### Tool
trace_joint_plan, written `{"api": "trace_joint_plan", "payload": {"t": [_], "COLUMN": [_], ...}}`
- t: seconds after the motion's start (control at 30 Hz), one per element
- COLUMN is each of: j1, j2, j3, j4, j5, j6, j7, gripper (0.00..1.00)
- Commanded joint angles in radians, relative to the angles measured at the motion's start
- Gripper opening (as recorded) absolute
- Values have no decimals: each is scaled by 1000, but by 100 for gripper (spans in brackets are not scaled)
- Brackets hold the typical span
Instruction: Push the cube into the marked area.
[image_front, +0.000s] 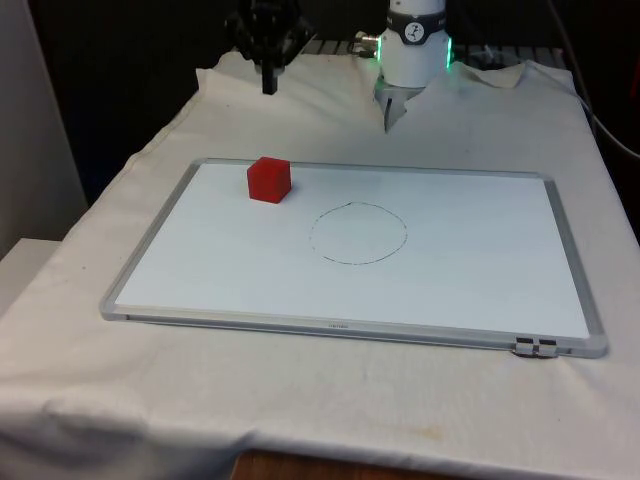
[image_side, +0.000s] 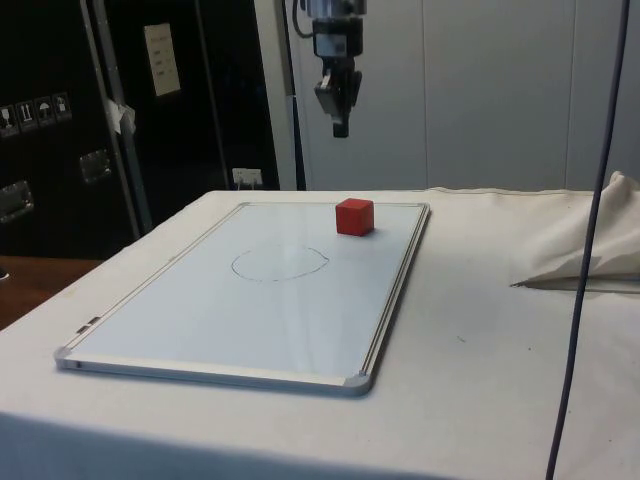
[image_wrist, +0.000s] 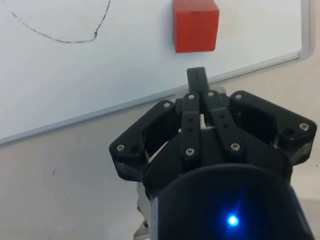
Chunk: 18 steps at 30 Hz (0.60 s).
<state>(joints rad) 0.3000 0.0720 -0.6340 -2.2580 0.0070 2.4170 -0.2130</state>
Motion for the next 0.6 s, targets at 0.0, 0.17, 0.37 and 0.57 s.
{"api": "trace_joint_plan", "payload": {"t": [0.0,0.17,0.37,0.57], "j1": [-3,-8,-13,-12], "j2": [5,35,74,124], "j3": [-3,-16,-31,-53], "j4": [-9,-25,-40,-43], "j5": [13,31,60,90], "j6": [27,83,143,186], "j7": [-6,-14,-27,-43], "gripper": [0,0,0,0]}}
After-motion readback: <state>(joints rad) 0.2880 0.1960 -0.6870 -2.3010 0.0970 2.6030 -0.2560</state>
